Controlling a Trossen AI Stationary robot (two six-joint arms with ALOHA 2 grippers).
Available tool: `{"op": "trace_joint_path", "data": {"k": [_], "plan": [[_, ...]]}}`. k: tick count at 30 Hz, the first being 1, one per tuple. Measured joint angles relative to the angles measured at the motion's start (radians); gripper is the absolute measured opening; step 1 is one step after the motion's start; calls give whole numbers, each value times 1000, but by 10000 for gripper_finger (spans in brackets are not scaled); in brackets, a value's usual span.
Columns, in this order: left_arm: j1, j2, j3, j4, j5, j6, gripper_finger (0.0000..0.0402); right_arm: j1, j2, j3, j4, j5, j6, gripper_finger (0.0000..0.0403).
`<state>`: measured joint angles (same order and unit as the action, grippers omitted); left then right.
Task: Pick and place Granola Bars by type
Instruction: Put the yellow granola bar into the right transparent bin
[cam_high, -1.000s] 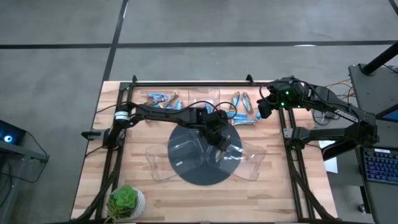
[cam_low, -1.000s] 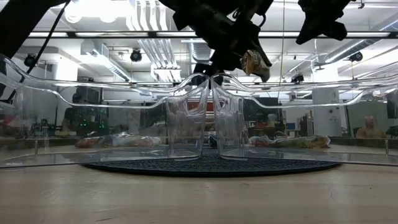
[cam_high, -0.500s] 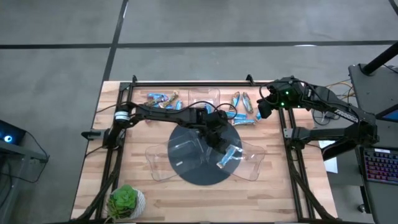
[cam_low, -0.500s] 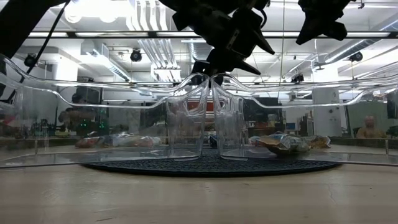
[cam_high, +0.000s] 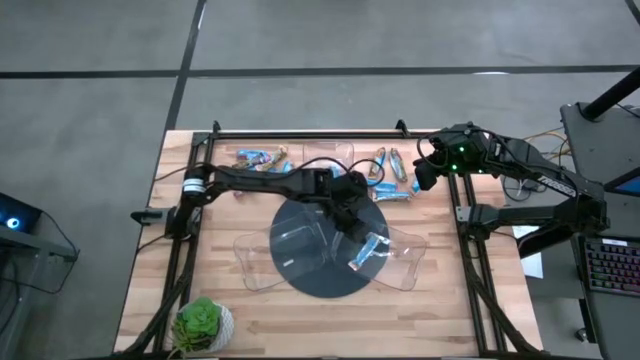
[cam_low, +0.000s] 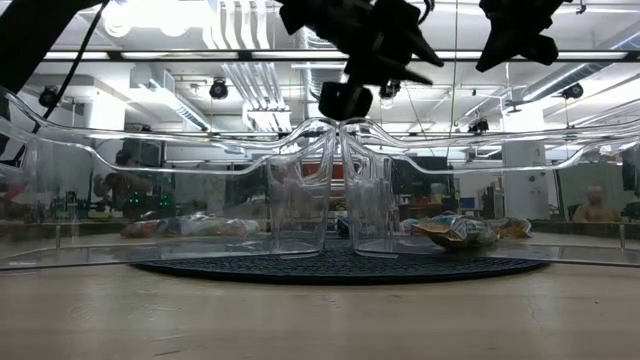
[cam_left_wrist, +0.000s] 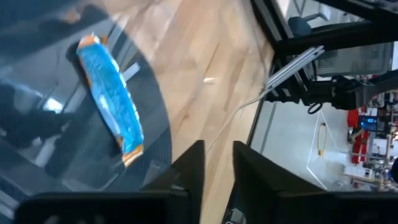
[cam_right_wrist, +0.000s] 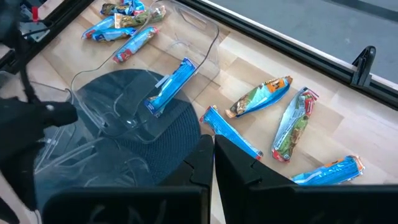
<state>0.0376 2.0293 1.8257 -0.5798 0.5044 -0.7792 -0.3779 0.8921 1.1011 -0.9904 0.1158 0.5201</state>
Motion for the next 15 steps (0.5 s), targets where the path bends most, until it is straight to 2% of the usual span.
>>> {"op": "trace_joint_path", "data": {"k": [4,8,15], "plan": [[4,-22,13,-16,-24,54,8,0,0,0,0,0,0,8],[5,-70,13,-51,-68,158,1,0,0,0,0,0,0,8],[5,-194,6,-148,-288,386,0,0,0,0,1,-2,0,8]]}}
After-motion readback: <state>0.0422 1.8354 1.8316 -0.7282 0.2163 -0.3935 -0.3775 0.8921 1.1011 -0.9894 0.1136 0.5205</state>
